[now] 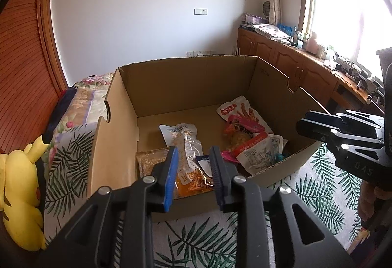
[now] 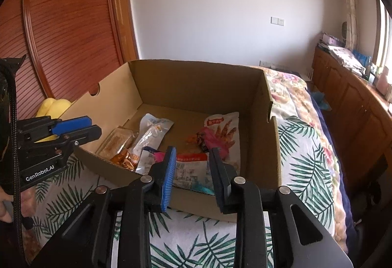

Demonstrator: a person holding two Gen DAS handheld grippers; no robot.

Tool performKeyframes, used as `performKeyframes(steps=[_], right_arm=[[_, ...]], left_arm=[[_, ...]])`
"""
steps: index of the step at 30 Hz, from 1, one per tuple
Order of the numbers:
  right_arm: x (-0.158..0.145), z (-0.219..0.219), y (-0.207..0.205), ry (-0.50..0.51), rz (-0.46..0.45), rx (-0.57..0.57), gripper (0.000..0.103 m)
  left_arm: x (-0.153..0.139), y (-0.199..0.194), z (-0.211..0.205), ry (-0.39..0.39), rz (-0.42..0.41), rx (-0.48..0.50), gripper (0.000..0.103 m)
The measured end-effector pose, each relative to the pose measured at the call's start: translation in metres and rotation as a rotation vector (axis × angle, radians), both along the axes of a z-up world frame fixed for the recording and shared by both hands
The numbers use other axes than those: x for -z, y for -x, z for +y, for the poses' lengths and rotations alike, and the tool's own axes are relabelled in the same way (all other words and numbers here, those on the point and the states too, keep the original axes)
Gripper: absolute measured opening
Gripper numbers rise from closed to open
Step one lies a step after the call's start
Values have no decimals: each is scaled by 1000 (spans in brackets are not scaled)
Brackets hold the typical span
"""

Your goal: Organize snacks

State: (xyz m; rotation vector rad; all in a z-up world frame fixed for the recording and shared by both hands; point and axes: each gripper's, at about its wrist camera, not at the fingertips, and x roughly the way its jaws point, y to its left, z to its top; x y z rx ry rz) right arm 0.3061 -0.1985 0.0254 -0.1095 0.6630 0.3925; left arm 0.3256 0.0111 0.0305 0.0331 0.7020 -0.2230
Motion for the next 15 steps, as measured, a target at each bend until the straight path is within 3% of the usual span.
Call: performKeyframes(steps=[9, 15], right_arm=[[-3, 2, 11, -11, -7, -10, 28], [-21, 2, 31, -15, -39, -19, 28]], left_arm=[[-1, 0, 0, -13, -5, -12, 27], [-21, 18, -1, -2, -35, -5, 28]])
